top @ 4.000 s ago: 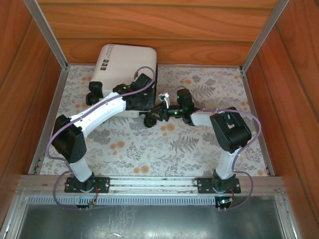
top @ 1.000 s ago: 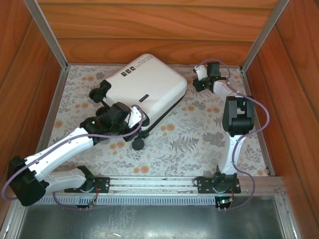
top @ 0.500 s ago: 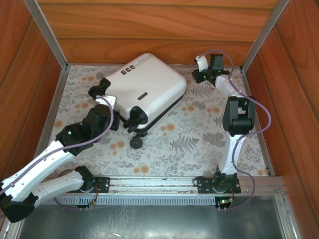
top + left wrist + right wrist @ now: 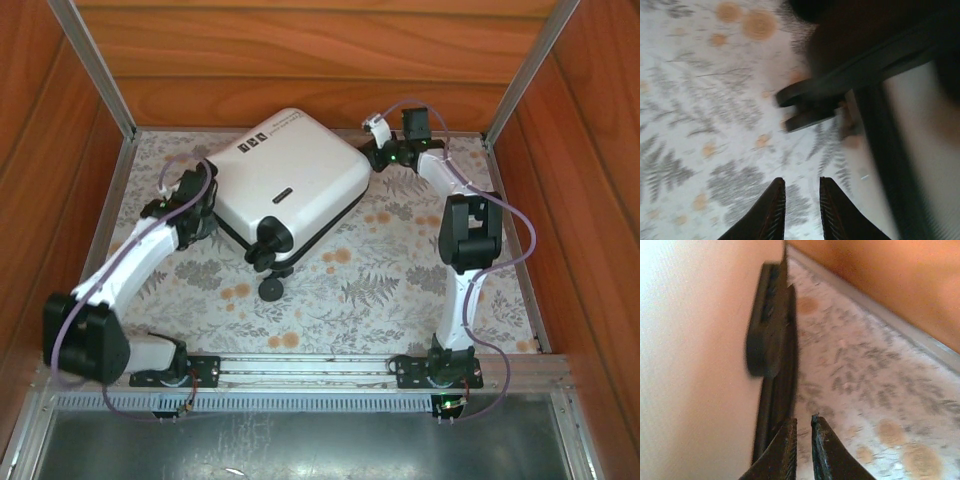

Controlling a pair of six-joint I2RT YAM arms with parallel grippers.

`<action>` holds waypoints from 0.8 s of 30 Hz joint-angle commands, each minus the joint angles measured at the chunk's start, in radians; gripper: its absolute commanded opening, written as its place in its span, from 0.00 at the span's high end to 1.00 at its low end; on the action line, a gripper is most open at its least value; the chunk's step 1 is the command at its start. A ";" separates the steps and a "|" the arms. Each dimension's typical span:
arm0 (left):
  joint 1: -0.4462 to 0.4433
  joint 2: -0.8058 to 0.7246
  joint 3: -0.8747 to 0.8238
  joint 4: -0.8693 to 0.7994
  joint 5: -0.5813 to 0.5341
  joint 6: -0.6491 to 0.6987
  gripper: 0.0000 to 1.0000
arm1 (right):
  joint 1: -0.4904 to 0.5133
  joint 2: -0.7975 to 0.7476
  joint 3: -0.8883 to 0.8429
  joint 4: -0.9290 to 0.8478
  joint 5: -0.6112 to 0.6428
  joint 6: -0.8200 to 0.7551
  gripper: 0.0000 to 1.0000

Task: Pack the luggage

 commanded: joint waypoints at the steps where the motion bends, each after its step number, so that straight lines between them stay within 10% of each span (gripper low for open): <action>1: 0.013 0.115 0.132 0.101 0.135 0.099 0.75 | 0.032 -0.079 -0.124 0.025 -0.176 -0.050 0.85; 13: 0.016 0.564 0.625 0.103 0.385 0.351 0.70 | 0.173 -0.272 -0.423 0.070 -0.207 -0.163 0.86; 24: 0.028 0.448 0.593 0.109 0.182 0.522 0.53 | 0.384 -0.404 -0.629 0.234 -0.063 -0.095 0.83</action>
